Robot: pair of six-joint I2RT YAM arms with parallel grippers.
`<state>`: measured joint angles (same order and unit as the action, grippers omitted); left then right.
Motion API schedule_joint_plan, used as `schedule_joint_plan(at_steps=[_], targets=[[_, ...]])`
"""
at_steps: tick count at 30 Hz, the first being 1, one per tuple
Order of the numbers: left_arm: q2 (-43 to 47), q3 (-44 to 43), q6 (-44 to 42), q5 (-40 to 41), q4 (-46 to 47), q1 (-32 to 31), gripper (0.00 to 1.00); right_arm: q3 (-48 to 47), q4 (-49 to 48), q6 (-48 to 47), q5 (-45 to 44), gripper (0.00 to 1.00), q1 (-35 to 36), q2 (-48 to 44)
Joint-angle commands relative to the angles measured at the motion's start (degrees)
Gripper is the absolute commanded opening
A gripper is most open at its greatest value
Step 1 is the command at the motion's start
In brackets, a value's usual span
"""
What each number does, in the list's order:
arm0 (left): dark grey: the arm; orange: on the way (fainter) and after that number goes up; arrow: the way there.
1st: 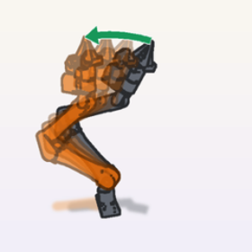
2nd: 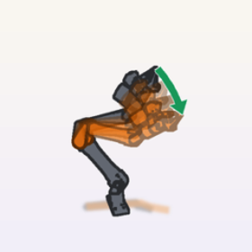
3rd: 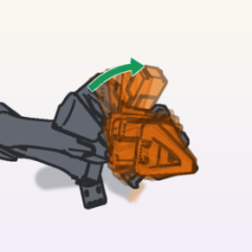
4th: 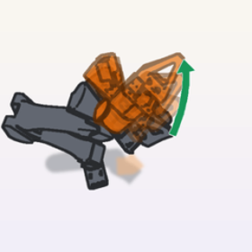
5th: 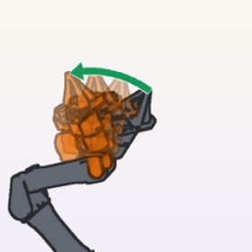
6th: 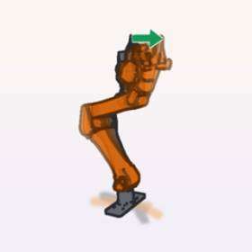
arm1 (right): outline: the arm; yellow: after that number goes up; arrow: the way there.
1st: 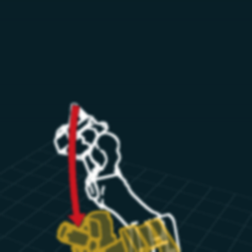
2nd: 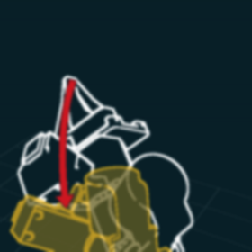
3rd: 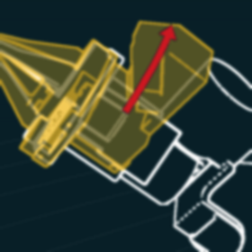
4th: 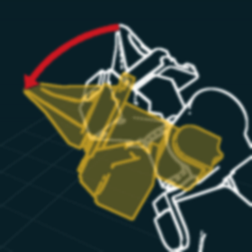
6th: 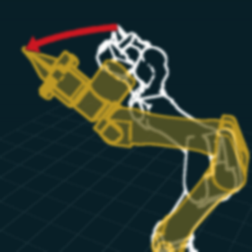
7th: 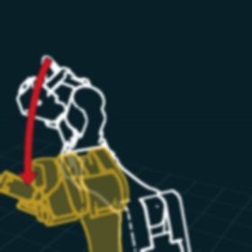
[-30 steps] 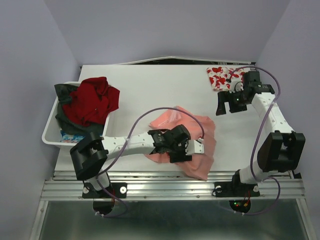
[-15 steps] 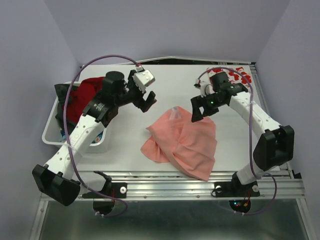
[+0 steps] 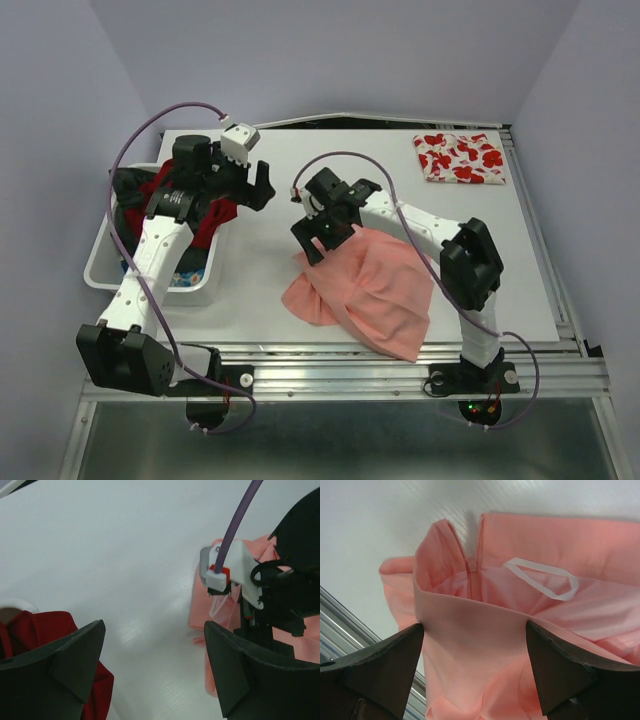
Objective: Fold and stack the skirts
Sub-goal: Flatten the skirt out
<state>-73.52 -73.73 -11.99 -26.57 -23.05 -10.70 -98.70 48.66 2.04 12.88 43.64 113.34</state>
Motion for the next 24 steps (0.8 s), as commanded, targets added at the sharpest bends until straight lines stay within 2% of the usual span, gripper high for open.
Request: schedule_joint_plan(at_steps=[1,5,10,15,18,19,20,21,22,24], targets=[[2.76,-1.68,2.14,-0.24,-0.59,1.91,0.92,-4.83,-0.41,1.91,-3.57,0.87,2.77,1.97],[3.64,-0.62,2.15,0.11,-0.77,2.52,0.92,-9.31,-0.06,1.83,-5.41,0.85,6.09,4.08],[3.38,-0.79,2.23,0.37,-0.77,2.70,0.92,-9.24,0.02,1.65,-6.91,0.84,9.18,6.36],[3.12,-1.85,1.88,1.69,-1.47,2.88,0.92,-9.23,1.87,1.21,-11.73,0.70,9.18,9.26],[3.20,-2.47,1.71,2.04,-1.82,2.88,0.92,-8.80,3.10,-0.02,-12.71,0.48,9.18,8.92],[3.12,-2.64,1.71,2.05,-1.74,2.88,0.92,-8.71,3.89,-0.37,-12.71,0.32,9.18,8.57],[3.12,-2.82,1.71,2.22,-1.74,2.88,0.92,-8.97,4.16,-0.90,-12.62,0.24,9.18,8.04],[2.85,-2.91,1.79,2.31,-1.56,2.88,0.92,-8.88,4.33,-1.34,-14.62,0.09,9.18,6.47],[2.68,-2.99,1.88,2.31,-1.47,2.88,0.92,-8.71,4.16,-3.78,-14.90,0.01,9.18,5.24],[2.15,-3.17,2.06,1.87,-1.30,2.88,0.92,-7.48,3.28,-7.29,-15.34,0.01,9.18,-0.01]])
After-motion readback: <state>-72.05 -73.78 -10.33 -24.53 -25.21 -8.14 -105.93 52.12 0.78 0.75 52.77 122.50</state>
